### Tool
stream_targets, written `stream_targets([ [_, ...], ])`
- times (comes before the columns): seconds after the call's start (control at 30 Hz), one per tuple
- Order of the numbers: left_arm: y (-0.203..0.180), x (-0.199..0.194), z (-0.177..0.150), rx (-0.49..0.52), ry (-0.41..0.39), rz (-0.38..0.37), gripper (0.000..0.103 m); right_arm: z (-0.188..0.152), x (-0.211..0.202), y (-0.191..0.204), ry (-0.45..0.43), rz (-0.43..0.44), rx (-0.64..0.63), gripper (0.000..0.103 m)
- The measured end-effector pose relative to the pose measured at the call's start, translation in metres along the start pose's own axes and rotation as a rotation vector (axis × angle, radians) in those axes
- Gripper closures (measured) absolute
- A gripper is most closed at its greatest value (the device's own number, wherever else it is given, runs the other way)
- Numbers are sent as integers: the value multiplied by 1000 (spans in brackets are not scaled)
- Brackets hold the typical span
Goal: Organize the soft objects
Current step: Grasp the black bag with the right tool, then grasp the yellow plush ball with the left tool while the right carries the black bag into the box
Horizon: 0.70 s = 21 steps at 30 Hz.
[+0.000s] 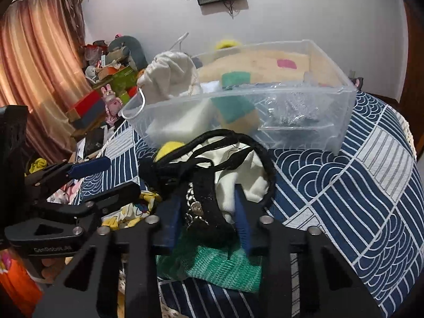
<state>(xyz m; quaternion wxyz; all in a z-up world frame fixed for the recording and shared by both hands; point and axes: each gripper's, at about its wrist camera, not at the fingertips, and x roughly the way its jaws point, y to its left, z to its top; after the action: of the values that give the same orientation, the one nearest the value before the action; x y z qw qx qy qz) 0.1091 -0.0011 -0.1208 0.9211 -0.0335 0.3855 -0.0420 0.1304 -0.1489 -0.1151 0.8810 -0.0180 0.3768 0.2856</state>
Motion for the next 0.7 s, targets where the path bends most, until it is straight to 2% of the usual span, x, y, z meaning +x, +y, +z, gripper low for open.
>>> stream_targets([
  [0.13,-4,3,5,0,2,-14,24,2,-22,-4,-66,-45,-8,80],
  [0.27,-9,9,13,-11,18,-68,24,5,-46,-9,-136,-75,-6,80],
  [0.5,-24,29,29,-5,65,-132,27,6,-66,-20,-197,-126,7,80],
  [0.7,-40,55,39,27,131,-118,41,9,-65,-25,-201,-132,29,80],
])
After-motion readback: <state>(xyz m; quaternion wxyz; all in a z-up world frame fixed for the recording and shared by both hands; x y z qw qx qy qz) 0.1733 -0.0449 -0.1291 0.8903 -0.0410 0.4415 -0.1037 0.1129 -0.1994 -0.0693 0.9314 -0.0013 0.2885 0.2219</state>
